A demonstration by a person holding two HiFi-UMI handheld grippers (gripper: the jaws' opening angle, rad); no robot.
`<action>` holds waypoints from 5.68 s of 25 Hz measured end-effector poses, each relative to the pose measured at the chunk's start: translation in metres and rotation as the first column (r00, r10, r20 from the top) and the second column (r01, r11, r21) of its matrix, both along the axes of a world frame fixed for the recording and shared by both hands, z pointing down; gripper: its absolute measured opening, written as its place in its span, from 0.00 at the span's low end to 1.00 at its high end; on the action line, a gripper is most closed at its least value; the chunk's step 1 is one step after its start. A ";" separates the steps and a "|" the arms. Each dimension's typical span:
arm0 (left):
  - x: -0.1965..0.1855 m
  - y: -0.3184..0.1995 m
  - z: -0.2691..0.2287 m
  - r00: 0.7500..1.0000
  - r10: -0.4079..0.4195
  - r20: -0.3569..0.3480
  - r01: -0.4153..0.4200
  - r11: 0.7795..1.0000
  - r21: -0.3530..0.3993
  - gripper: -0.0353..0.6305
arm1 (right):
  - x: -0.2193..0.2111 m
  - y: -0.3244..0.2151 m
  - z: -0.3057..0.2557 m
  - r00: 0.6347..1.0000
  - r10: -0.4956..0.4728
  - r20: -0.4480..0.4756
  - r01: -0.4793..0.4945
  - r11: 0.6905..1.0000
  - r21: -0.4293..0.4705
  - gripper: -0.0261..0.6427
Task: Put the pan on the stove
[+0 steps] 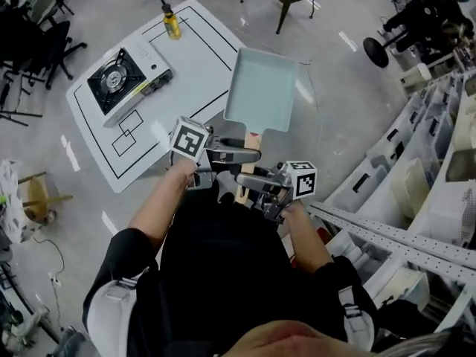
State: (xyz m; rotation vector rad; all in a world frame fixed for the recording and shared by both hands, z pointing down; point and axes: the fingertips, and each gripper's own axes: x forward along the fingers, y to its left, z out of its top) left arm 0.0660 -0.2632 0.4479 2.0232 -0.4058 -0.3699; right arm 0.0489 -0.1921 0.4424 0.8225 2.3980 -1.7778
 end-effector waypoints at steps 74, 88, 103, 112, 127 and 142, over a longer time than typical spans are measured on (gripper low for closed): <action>-0.484 0.098 0.136 0.673 -0.733 -0.099 0.723 0.680 -0.123 0.41 | -0.424 0.087 0.125 0.630 -0.772 -0.078 0.756 0.634 -0.163 0.25; -0.503 0.151 0.141 0.566 -0.818 -0.105 0.812 0.575 -0.103 0.44 | -0.417 0.026 0.146 0.708 -0.676 -0.202 0.659 0.736 -0.154 0.33; -0.496 0.234 0.035 0.193 -0.959 0.207 0.884 0.261 0.389 0.19 | -0.383 -0.061 0.014 0.988 -0.014 0.152 -0.116 0.579 0.807 0.11; -0.437 0.244 -0.033 -0.220 -0.935 0.278 0.692 0.051 0.720 0.08 | -0.324 -0.047 -0.039 0.921 0.073 0.383 -0.386 0.305 0.871 0.09; -0.233 0.226 -0.030 -0.318 -0.869 0.379 0.602 0.124 0.789 0.08 | -0.128 -0.074 -0.001 0.891 0.318 0.323 -0.421 0.317 0.850 0.09; -0.191 0.298 0.003 -0.405 -0.819 0.407 0.672 0.035 0.739 0.08 | -0.076 -0.031 0.044 0.908 0.369 0.200 -0.351 0.407 0.843 0.09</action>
